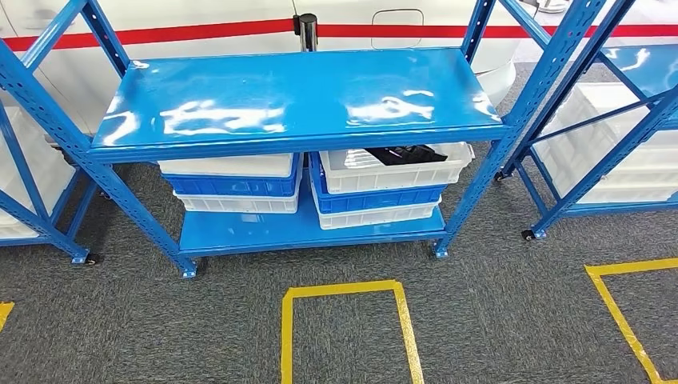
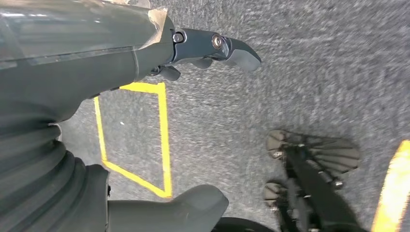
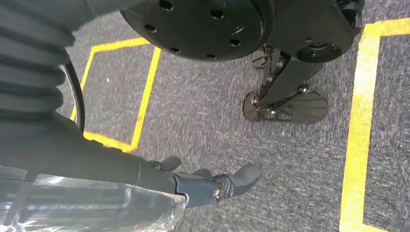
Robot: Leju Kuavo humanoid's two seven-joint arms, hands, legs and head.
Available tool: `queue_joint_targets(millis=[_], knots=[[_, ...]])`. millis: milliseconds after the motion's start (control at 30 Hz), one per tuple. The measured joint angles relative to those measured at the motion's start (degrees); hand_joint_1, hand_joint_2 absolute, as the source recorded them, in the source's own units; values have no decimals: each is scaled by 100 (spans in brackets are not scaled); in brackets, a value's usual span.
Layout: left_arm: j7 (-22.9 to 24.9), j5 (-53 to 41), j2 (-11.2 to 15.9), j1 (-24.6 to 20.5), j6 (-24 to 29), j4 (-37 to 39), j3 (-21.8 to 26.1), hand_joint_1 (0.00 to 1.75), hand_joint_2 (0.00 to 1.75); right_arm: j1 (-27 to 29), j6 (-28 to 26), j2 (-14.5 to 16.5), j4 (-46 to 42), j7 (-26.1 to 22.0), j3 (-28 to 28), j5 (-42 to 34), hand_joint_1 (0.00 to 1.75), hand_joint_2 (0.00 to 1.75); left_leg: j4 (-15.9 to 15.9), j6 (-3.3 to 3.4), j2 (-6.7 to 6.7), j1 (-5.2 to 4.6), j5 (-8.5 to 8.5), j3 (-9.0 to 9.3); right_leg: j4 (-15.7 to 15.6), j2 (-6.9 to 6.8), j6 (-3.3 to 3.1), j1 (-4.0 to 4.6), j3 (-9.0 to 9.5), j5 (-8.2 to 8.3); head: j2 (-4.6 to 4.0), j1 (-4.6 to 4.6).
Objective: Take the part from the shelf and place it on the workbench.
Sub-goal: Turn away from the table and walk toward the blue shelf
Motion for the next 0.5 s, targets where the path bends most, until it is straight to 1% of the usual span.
queue_joint_targets(millis=[133,233,267,367,500], knots=[[-43,-479,-38,-120,201,14,429,0,175,-76,-254,50,106,33,-27,211,0,175,1,2,1,4,0,4,-1,0,15,-1,2,4,0,-1],[-91,-860,-83,-203,359,43,818,0,44,-145,-462,90,197,80,-52,372,0,175,1,0,0,16,1,11,0,0,14,0,0,4,0,-1],[-109,-983,-102,-231,410,60,954,0,0,-171,-536,102,228,95,-66,427,0,131,1,0,0,20,1,12,0,0,14,0,0,4,0,-1],[-160,-1336,-171,-319,553,124,1368,0,0,-250,-747,147,317,118,-113,583,0,0,0,-2,0,32,2,13,1,0,14,3,2,4,0,-1],[-214,-1765,-255,-428,734,219,1893,0,0,-351,-1022,208,431,147,-163,786,0,0,0,-4,0,40,3,13,2,0,13,8,3,3,0,-1]])
